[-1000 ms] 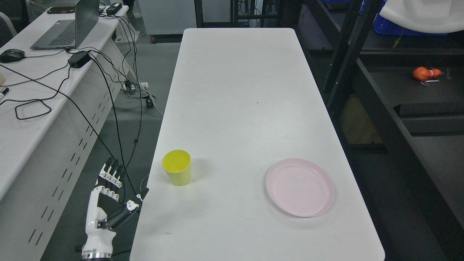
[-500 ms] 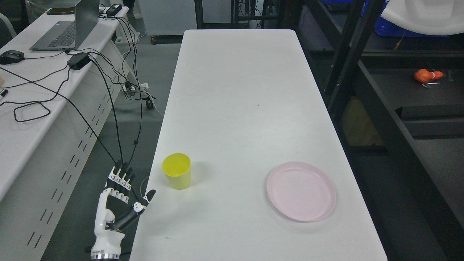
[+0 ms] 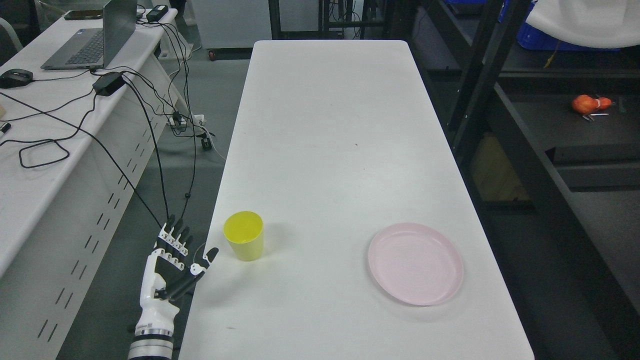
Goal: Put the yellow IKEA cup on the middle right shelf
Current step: 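Move the left hand forward toward the yellow cup on the table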
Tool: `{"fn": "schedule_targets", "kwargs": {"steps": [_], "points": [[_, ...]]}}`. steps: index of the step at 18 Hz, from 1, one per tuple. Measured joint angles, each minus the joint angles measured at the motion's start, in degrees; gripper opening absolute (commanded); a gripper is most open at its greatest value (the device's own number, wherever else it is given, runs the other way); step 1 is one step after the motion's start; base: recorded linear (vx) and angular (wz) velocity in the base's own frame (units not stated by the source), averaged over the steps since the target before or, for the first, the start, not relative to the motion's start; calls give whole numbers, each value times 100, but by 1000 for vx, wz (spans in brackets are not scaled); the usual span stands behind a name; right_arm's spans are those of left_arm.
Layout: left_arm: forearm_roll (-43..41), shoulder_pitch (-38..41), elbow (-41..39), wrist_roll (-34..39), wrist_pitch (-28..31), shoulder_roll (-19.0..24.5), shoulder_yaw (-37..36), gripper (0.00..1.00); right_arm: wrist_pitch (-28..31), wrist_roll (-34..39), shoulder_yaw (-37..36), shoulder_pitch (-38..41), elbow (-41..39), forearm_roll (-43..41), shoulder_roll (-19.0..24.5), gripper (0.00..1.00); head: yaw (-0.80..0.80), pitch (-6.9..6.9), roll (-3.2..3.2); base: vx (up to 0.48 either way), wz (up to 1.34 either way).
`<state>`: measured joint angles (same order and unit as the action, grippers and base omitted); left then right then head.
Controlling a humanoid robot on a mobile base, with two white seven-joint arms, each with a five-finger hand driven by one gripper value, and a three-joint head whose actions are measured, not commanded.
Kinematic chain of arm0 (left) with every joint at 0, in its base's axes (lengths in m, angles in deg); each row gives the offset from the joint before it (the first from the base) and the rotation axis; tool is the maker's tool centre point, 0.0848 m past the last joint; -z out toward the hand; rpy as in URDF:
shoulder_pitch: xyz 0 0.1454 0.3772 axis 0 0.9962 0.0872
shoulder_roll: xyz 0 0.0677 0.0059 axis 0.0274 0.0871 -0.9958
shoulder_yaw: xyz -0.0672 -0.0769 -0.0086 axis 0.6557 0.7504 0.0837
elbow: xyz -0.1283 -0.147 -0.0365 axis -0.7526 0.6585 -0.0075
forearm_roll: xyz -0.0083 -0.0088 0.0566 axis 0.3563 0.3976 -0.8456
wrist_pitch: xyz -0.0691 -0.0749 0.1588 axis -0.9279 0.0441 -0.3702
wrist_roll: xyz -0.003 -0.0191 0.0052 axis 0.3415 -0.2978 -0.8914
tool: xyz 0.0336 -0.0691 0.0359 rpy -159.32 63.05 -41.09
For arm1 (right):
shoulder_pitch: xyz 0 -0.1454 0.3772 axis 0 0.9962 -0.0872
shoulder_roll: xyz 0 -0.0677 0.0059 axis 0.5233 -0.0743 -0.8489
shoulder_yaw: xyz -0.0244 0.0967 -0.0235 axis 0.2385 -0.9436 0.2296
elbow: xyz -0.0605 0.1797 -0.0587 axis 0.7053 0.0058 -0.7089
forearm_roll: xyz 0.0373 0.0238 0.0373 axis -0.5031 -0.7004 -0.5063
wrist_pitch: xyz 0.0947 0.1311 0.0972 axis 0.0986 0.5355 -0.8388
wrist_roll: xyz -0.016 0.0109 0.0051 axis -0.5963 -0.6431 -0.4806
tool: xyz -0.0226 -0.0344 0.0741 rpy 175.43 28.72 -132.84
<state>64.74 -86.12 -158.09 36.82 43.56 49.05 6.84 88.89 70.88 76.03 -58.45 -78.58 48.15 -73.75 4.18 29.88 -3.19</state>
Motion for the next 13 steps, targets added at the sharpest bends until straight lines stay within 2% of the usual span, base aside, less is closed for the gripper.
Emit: {"fn": "schedule_targets", "kwargs": {"steps": [4,13], "points": [[-242,-269,111,66,184,-1,10,98,0,0,0,0,0,0,0,99,0,0,0,0,0],[-1651,-736,243,106,144,-3,-248,98,0,0,0,0,0,0,0,99,0,0,0,0,0]]}}
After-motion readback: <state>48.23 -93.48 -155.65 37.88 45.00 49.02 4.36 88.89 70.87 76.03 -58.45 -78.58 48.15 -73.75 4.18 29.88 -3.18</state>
